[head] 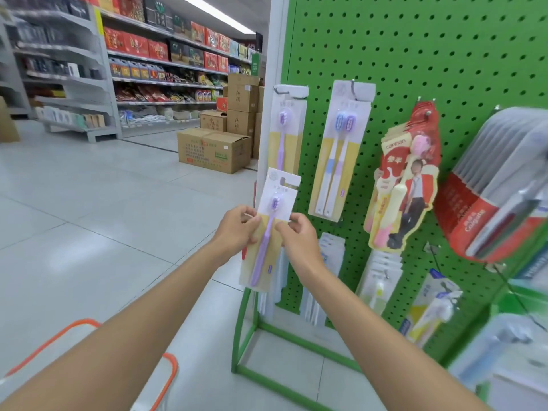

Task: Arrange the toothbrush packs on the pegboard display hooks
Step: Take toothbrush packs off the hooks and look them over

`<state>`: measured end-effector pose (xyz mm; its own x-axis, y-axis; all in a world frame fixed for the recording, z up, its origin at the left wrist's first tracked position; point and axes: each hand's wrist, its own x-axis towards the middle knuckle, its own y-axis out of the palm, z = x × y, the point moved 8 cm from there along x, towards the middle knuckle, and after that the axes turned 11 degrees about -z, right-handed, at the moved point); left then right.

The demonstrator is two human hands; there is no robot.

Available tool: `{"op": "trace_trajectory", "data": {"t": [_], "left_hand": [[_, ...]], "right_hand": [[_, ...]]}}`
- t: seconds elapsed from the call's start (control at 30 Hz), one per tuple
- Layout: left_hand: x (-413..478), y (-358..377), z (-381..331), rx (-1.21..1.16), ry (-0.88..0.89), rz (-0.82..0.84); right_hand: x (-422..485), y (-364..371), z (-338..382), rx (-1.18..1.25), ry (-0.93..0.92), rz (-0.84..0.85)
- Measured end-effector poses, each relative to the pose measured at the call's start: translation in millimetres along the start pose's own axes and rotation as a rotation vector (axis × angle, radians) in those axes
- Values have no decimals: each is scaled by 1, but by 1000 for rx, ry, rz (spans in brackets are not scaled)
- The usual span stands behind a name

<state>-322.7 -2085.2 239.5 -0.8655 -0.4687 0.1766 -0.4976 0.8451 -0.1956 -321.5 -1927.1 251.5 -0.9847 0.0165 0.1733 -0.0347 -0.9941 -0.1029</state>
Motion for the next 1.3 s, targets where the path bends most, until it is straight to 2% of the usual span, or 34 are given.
{"op": "trace_trajectory", "data": {"t": [0.1, 0.27, 0.5, 0.67, 0.83, 1.07, 1.3], "left_hand": [[-20, 14, 10, 34, -8, 103], [-46, 25, 1, 110, 56, 256], [-66, 36, 1, 127, 47, 321], [-66, 37, 6, 39, -41, 220], [-78, 48, 10, -76, -151, 240], [-72, 38, 8, -246, -227, 118], [-66, 20, 12, -256, -241, -51]], "right_hand": [[-8, -14, -14, -1, 9, 3], [-7, -43, 0, 78, -53, -86], [-6, -63, -13, 63, 15, -80], [-13, -68, -27, 133, 138, 57], [-21, -65, -39, 99, 159, 179], [-46, -43, -70, -167, 199, 405], [-64, -37, -84, -201, 204, 553]]}}
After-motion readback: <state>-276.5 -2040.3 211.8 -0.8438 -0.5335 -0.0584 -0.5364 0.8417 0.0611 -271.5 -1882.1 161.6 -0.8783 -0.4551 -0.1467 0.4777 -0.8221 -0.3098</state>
